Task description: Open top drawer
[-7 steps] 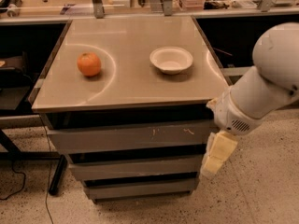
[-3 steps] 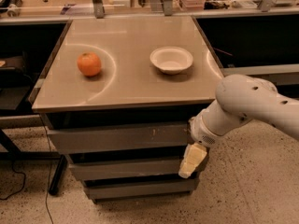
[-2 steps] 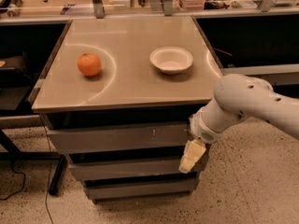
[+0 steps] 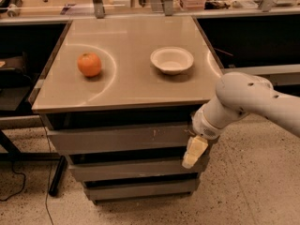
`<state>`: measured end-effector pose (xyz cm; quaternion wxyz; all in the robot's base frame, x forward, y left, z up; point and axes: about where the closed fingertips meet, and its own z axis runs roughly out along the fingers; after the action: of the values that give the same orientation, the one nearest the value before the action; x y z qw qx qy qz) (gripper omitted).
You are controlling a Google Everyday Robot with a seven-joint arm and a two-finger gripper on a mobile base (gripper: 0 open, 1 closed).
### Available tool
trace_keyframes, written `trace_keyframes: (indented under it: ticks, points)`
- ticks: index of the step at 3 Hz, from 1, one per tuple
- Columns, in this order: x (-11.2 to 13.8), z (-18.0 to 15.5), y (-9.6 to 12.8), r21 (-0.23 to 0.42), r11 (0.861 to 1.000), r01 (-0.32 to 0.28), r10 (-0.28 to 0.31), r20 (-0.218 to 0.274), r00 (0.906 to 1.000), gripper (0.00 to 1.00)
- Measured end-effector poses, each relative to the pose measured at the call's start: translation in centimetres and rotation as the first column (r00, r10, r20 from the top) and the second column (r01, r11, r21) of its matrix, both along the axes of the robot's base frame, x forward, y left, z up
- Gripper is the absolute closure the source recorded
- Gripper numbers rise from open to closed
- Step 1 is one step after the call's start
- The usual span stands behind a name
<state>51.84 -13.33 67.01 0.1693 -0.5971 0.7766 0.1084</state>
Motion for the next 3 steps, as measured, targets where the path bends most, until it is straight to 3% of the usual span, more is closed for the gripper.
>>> trace_keyframes:
  ticks: [2,3]
  points:
    - [-1.7,-2.1,0.0,0.011,0.998,-0.056,0.057,-0.062,0.9965,0.0]
    - [-1.8,-1.7,-0.1,0.011,0.998,-0.057,0.058,-0.063,0.9963,0.0]
